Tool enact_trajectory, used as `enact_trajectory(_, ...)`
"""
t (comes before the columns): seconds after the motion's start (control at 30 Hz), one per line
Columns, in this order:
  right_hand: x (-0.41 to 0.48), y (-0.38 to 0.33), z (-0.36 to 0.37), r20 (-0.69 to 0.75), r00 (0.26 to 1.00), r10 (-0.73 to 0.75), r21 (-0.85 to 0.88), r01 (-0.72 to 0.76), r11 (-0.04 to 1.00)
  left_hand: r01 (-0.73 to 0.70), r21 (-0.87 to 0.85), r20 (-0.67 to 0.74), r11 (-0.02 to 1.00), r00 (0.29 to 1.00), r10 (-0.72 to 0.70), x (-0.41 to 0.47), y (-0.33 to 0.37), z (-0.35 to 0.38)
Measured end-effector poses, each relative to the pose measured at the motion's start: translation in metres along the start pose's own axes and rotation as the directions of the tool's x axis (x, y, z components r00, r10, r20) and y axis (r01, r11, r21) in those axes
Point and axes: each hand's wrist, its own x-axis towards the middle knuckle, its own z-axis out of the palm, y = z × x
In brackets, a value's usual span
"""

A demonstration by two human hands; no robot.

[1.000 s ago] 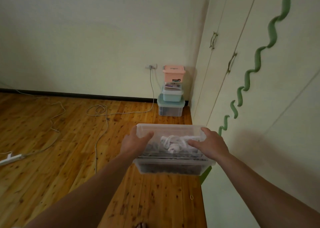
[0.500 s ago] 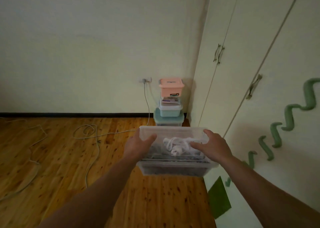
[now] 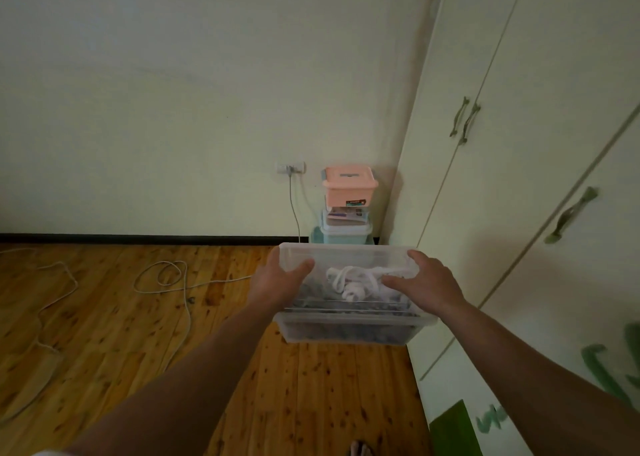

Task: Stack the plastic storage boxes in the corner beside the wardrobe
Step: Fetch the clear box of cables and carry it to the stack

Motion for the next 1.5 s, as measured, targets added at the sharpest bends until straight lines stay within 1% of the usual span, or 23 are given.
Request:
enact_trajectory(0.17,0.060,0.004,0.001,0.024,1.000,-0.001,-0.004,0.001,1.000,0.063,0.037,0.001,0.997,0.998,-0.063,0.051,0.014,0.020)
enact_trajectory(0.23,0.091,0.007,0.000,0.020,1.000,-0.007,-0.002,0.007,1.000,0.056,0.030,0.010,0.998,0.998,-0.057,0.075,0.023,0.032)
enact_trajectory(0.5,0.223,0.017,-0.018,0.049,0.997,-0.053,-0.014,0.054,0.998,0.113,0.060,-0.040,0.992,0.993,-0.111,0.169,0.071,0.080)
enact_trajectory(0.63,0.267,0.018,-0.026,0.079,0.995,-0.061,-0.011,0.062,0.998,0.136,0.086,-0.048,0.987,0.990,-0.132,0.200,0.091,0.091)
enact_trajectory(0.73,0.299,0.019,-0.027,0.074,0.996,-0.050,0.020,0.049,0.999,0.142,0.085,-0.046,0.986,0.989,-0.139,0.231,0.106,0.099)
enact_trajectory(0.9,0.331,0.018,-0.027,0.082,0.996,-0.046,0.015,0.045,0.999,0.146,0.106,-0.033,0.984,0.989,-0.143,0.260,0.115,0.107)
enact_trajectory(1.13,0.396,0.004,-0.021,0.078,0.997,-0.028,-0.016,0.029,0.999,0.126,0.098,0.012,0.987,0.992,-0.128,0.326,0.126,0.117)
enact_trajectory(1.37,0.479,-0.030,-0.006,0.067,0.998,0.012,-0.003,-0.012,1.000,0.131,0.119,0.040,0.984,0.990,-0.136,0.426,0.142,0.111)
enact_trajectory(1.5,0.528,-0.053,0.000,0.052,0.997,0.048,0.001,-0.048,0.999,0.107,0.115,0.082,0.988,0.990,-0.117,0.489,0.155,0.105)
